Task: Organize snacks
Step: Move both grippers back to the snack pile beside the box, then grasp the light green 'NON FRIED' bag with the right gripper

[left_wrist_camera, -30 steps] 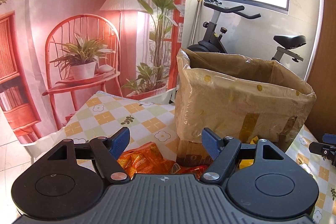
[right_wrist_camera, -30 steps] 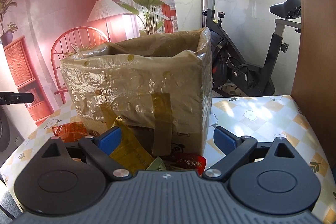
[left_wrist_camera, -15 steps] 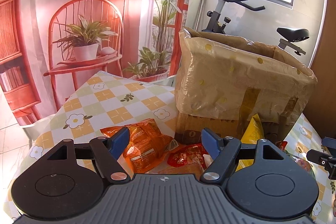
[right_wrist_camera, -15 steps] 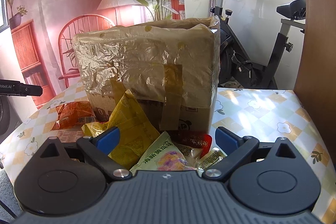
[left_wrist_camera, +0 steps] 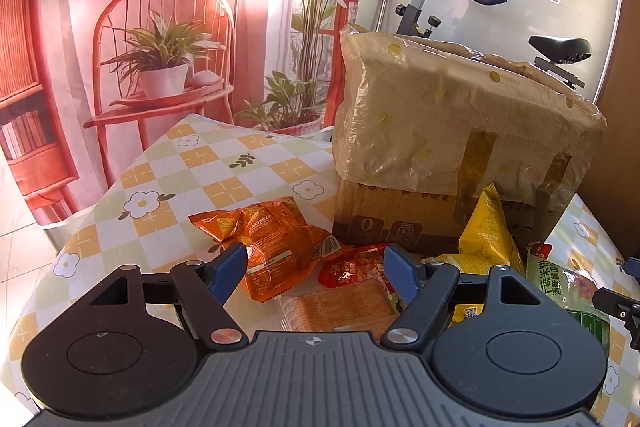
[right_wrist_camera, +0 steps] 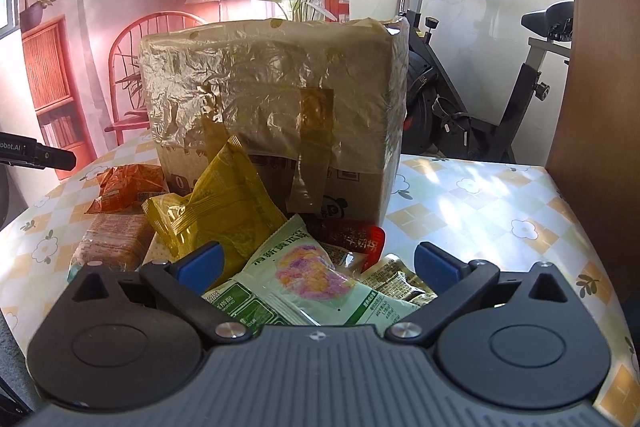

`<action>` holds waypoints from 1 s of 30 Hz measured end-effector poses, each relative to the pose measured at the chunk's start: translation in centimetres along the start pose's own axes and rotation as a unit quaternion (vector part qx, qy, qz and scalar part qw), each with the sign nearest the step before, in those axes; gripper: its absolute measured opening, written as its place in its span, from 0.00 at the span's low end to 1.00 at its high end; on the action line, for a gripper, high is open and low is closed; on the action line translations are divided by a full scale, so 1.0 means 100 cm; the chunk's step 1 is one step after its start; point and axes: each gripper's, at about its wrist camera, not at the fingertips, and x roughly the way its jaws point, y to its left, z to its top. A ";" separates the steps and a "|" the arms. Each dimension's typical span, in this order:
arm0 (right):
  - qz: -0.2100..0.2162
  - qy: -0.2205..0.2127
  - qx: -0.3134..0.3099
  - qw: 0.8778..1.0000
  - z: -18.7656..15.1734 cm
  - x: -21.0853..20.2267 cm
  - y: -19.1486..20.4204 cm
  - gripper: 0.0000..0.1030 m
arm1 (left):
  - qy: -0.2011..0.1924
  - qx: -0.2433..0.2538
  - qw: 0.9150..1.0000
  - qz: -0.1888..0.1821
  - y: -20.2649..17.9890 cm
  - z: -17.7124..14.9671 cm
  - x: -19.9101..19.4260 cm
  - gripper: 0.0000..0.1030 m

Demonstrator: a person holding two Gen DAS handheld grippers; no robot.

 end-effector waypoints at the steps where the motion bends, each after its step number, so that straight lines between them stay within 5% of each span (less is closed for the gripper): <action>1: 0.001 0.002 -0.006 1.000 -0.002 0.000 0.001 1.00 | 0.001 -0.001 1.000 -0.001 0.000 -0.001 0.000 0.75; 10: 0.029 0.027 -0.077 0.996 -0.015 -0.002 0.017 1.00 | 0.022 -0.005 1.000 -0.014 -0.005 -0.016 0.009 0.75; 17: 0.017 0.068 -0.214 0.974 -0.039 0.013 0.047 1.00 | 0.045 -0.006 0.999 -0.024 -0.009 -0.032 0.020 0.75; 30: -0.033 0.091 -0.201 0.975 -0.036 0.063 0.053 1.00 | 0.052 0.001 0.998 -0.024 -0.010 -0.038 0.026 0.75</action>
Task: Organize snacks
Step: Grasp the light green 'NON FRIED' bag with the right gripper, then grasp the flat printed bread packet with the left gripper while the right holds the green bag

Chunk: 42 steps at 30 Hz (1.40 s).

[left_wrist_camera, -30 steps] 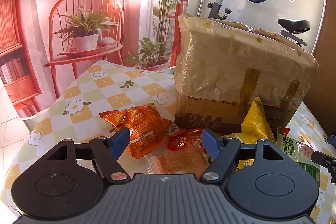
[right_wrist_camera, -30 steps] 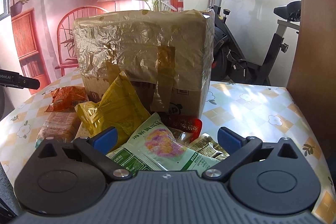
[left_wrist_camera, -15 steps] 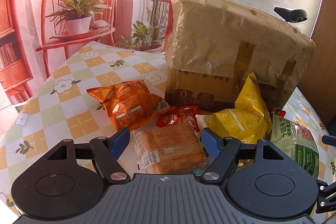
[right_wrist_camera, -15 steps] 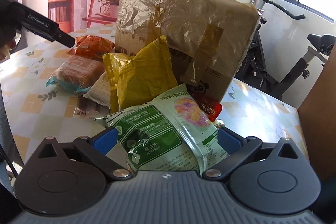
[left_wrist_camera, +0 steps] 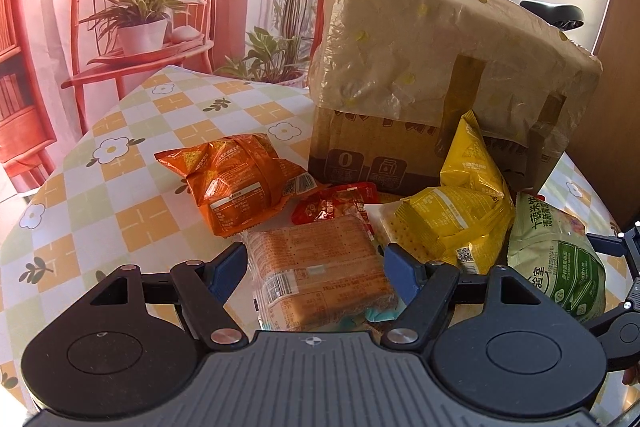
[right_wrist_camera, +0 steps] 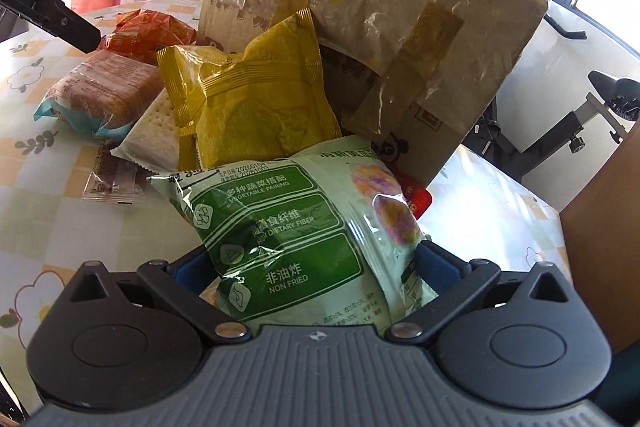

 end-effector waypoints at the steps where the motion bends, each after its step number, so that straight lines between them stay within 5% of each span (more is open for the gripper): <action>1: -0.003 0.001 -0.002 1.000 0.000 0.002 0.001 1.00 | 0.002 0.001 1.000 0.001 0.000 -0.001 0.001 0.75; 6: -0.003 0.003 0.006 1.000 -0.001 0.005 0.001 0.99 | 0.009 0.003 1.000 0.006 0.005 -0.002 0.006 0.75; 16: 0.034 -0.037 0.119 0.992 0.008 -0.028 -0.032 0.74 | 0.028 -0.032 0.999 -0.009 0.031 0.004 0.017 0.75; 21: 0.042 -0.050 0.174 0.983 0.013 -0.039 -0.043 0.72 | 0.044 -0.026 0.999 -0.014 0.027 0.002 0.028 0.75; 30: 0.042 -0.046 0.173 0.983 0.012 -0.037 -0.041 0.72 | 0.053 -0.043 0.998 -0.005 0.021 0.010 0.059 0.75; 38: 0.038 -0.040 0.174 0.983 0.009 -0.035 -0.043 0.72 | 0.029 0.039 0.997 -0.053 0.006 0.032 0.061 0.69; 42: 0.036 -0.040 0.179 0.982 0.010 -0.034 -0.042 0.72 | 0.056 0.018 0.995 -0.076 0.014 0.043 0.084 0.69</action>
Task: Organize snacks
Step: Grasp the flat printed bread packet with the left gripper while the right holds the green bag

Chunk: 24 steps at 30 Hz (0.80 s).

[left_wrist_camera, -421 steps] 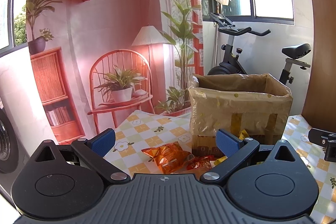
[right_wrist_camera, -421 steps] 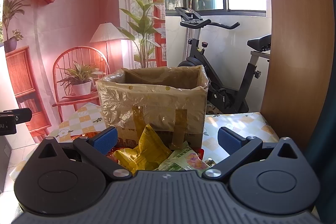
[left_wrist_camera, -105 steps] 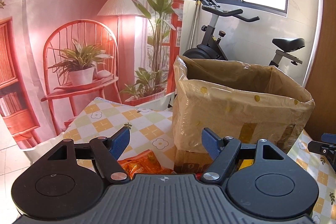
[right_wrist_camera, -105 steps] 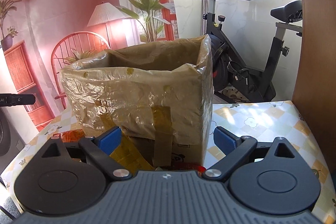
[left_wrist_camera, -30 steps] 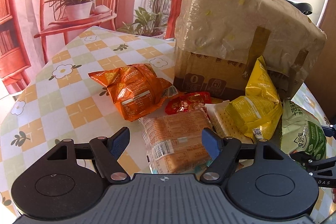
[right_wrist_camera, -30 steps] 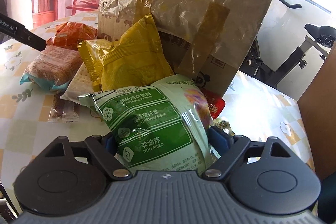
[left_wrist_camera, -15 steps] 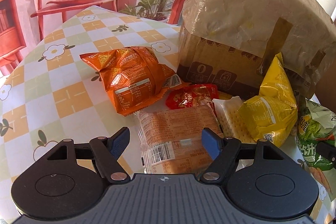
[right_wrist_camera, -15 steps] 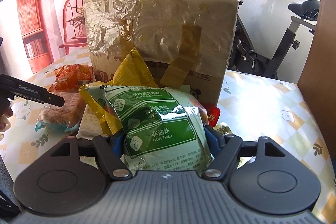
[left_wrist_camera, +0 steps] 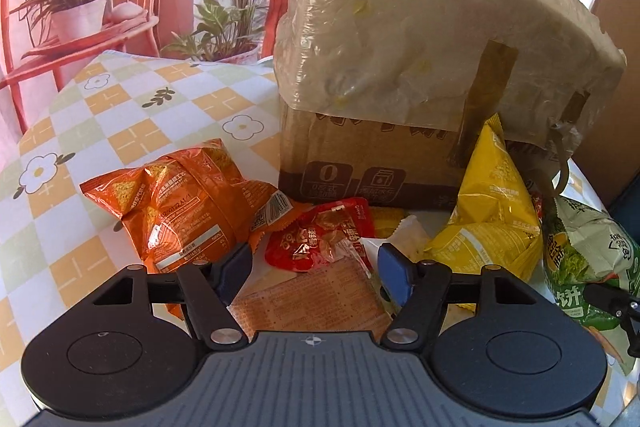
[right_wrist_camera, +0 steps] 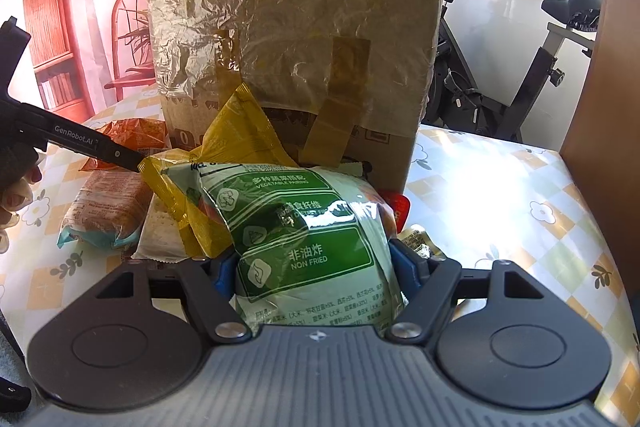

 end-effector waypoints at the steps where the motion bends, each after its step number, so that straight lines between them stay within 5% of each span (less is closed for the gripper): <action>1: 0.000 0.000 0.001 1.000 0.000 0.000 0.000 0.72 | 0.004 -0.012 1.000 -0.005 0.004 0.000 0.003 0.69; 11: 0.003 0.000 -0.006 1.000 -0.001 -0.001 0.000 0.72 | 0.030 -0.046 0.997 -0.046 0.018 -0.037 -0.017 0.70; 18: 0.002 0.000 -0.006 1.000 -0.001 0.000 0.000 0.72 | 0.022 0.043 0.999 -0.009 -0.007 -0.053 -0.026 0.76; 24: 0.002 -0.001 -0.010 1.000 -0.001 -0.002 0.002 0.72 | 0.030 0.071 0.997 0.001 -0.024 -0.052 -0.021 0.77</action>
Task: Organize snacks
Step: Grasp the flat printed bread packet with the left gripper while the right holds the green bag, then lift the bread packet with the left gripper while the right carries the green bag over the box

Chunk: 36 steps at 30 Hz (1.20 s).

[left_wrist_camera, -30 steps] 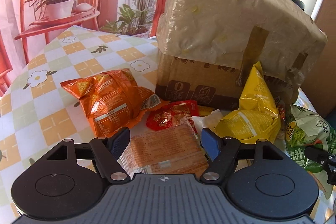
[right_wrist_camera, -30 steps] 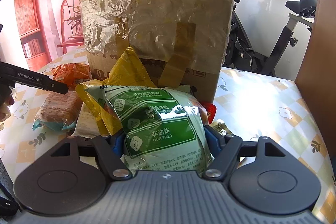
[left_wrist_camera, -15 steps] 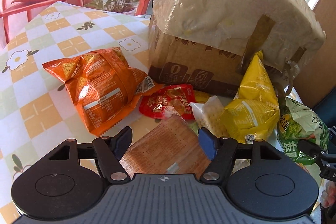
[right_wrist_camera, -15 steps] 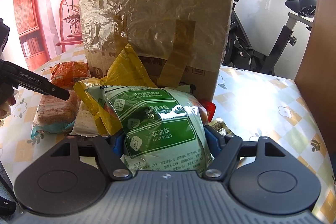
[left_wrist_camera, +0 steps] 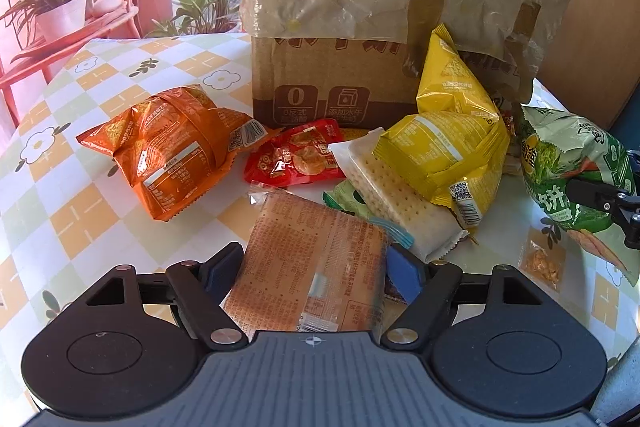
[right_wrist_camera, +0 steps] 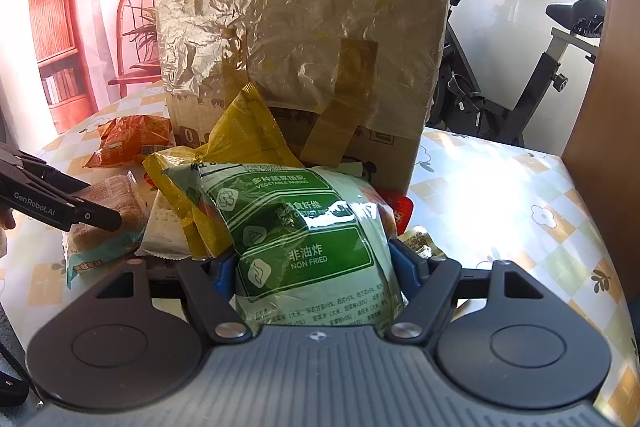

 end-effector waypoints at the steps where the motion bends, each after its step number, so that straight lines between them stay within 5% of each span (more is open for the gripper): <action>1: 0.000 0.000 0.001 1.000 0.000 0.000 0.000 0.72 | 0.001 0.006 1.000 0.002 -0.001 0.000 0.000 0.77; 15: -0.009 -0.002 0.003 1.000 -0.002 -0.004 0.002 0.72 | 0.009 0.002 0.999 0.036 0.000 -0.016 -0.004 0.71; 27: -0.019 -0.060 0.026 0.998 0.015 -0.047 -0.007 0.72 | -0.101 -0.030 0.994 0.037 0.003 0.002 -0.086 0.70; 36: -0.022 -0.121 0.031 0.992 0.052 -0.085 -0.009 0.72 | -0.199 -0.033 0.979 0.028 -0.007 0.039 -0.135 0.70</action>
